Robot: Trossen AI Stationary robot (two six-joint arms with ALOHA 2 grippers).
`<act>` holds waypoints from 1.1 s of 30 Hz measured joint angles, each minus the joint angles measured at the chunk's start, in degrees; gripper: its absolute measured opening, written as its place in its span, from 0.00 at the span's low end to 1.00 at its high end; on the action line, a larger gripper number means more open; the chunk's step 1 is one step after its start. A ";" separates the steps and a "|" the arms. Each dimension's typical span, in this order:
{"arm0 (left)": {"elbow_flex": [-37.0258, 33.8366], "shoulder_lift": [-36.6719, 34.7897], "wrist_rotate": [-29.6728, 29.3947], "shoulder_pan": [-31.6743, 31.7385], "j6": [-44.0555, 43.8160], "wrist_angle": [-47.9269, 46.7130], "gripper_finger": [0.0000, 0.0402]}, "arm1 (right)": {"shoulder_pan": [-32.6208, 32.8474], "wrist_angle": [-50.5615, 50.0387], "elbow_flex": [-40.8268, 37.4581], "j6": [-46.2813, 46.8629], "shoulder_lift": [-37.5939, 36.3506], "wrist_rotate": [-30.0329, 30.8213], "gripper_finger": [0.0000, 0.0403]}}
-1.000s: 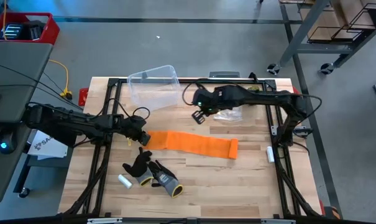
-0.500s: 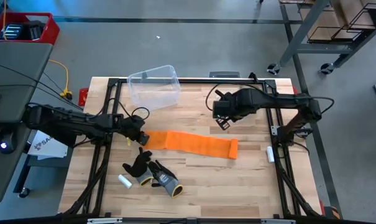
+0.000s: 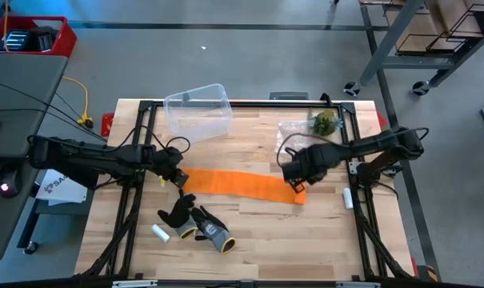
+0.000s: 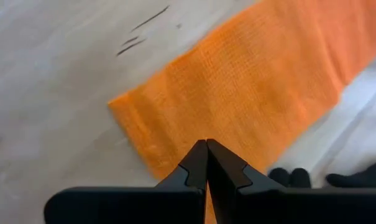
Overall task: Roll bandage
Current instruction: Roll the orange bandage
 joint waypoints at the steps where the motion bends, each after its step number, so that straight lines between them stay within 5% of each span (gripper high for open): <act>1: 0.19 -0.13 -0.02 0.00 0.25 -1.17 0.00 | 0.75 1.01 -1.65 1.01 -0.01 -1.26 0.00; 8: 1.76 -0.83 0.05 0.00 2.06 -9.80 0.00 | 4.61 4.75 -10.69 8.51 0.03 -8.75 0.00; 18: 1.83 0.46 1.06 -0.11 0.25 -4.59 0.00 | 5.65 19.03 -21.88 12.52 0.05 -12.55 0.00; 33: 1.92 3.11 1.62 -0.31 -4.16 -8.92 0.00 | 5.59 21.34 -23.32 13.64 0.05 -10.95 0.00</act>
